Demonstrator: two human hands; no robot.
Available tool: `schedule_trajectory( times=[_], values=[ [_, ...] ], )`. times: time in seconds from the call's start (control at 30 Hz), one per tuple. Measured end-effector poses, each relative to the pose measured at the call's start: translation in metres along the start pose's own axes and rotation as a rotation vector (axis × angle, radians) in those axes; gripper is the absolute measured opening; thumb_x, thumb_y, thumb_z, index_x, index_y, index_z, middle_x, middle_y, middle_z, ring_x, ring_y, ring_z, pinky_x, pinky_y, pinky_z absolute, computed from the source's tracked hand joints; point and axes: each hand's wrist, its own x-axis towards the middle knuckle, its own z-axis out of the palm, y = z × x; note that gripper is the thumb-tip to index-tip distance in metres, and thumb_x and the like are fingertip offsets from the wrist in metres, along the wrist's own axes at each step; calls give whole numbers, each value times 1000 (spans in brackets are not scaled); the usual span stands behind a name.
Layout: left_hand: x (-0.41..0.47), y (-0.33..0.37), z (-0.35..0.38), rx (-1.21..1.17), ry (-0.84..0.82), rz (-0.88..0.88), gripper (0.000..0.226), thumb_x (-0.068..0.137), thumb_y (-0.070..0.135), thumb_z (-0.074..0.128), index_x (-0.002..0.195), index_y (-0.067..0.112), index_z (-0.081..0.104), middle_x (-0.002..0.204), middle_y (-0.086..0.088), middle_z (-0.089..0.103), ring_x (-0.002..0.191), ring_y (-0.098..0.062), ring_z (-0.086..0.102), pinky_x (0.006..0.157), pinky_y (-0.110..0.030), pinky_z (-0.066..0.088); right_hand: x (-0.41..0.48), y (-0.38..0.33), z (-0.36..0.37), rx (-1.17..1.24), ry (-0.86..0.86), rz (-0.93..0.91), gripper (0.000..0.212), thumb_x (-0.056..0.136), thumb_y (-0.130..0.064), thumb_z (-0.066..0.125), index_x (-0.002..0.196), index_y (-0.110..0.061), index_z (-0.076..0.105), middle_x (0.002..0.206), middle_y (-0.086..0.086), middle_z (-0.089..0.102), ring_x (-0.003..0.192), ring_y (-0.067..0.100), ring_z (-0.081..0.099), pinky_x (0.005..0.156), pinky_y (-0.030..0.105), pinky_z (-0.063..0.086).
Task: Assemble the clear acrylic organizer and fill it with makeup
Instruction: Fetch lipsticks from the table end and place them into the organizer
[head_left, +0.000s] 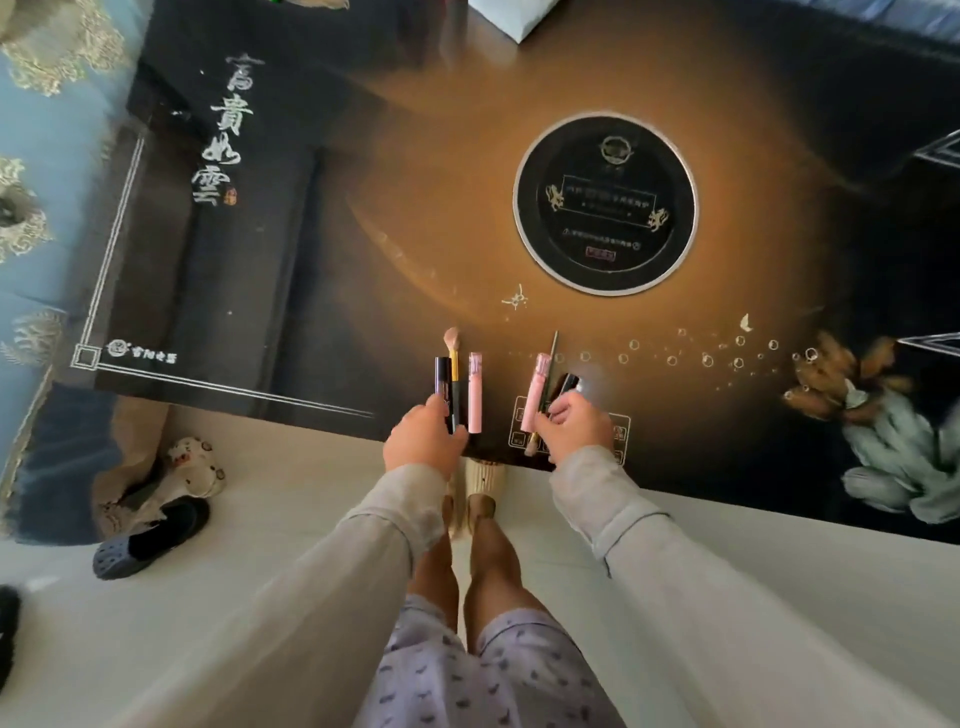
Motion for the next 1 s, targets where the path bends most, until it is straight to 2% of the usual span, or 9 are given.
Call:
schedule_trajectory(
  times=[0.07,0.17,0.27,0.37,0.57,0.67,0.8,0.9,1.0],
  values=[
    [11,14,6,16,44,-26,28,89,28,49,113,12,48,102,-11,64,89,-31,63,76,-38,55,13,-11,7,-123,38,-44,15,84,-25,60,92,-13,58,71,0,65,52,16,53,45,19,37],
    [23,31,16,106,94,-20,24,92,27,41,109,11,47,95,-12,66,83,-32,65,63,-34,47,25,-18,12,-224,78,-52,25,85,-28,58,101,-9,53,96,15,67,83,33,64,62,31,45],
    [33,40,21,146,102,-5,25,91,24,41,111,10,46,87,-12,65,78,-33,63,60,-32,42,31,-18,14,-311,119,-41,33,89,-31,52,107,-4,49,101,18,66,93,37,63,67,36,47],
    [40,44,24,162,112,14,20,90,22,45,104,9,46,89,-14,67,82,-35,64,61,-33,40,34,-17,15,-364,130,-11,37,93,-34,42,107,-1,50,102,20,66,95,38,64,64,35,43],
    [50,52,29,128,106,-45,20,90,17,44,102,3,53,98,-17,68,94,-37,64,66,-34,43,43,-16,23,-366,26,5,33,86,-31,56,101,-2,58,102,19,66,97,36,64,64,30,36],
    [54,55,31,163,89,-39,21,90,14,44,102,1,55,101,-18,67,96,-37,63,67,-35,44,47,-18,29,-365,31,6,33,87,-32,53,95,0,62,99,19,67,94,36,64,63,30,36],
    [55,59,30,209,57,-16,24,90,13,45,107,0,56,105,-19,67,99,-38,63,77,-41,51,47,-23,32,-310,38,37,37,90,-32,47,93,1,64,98,21,67,92,37,64,62,31,37],
    [48,60,22,148,68,-20,19,87,12,45,100,2,56,94,-16,66,90,-36,62,68,-36,45,39,-24,23,-255,24,44,32,87,-32,51,87,-2,64,89,20,66,84,36,63,60,30,36],
    [35,53,11,136,38,16,7,83,17,44,86,12,47,74,-8,51,70,-29,50,63,-32,38,21,-18,7,-206,-30,35,21,81,-31,58,80,-10,59,77,11,60,73,29,57,60,28,37]
  ],
)
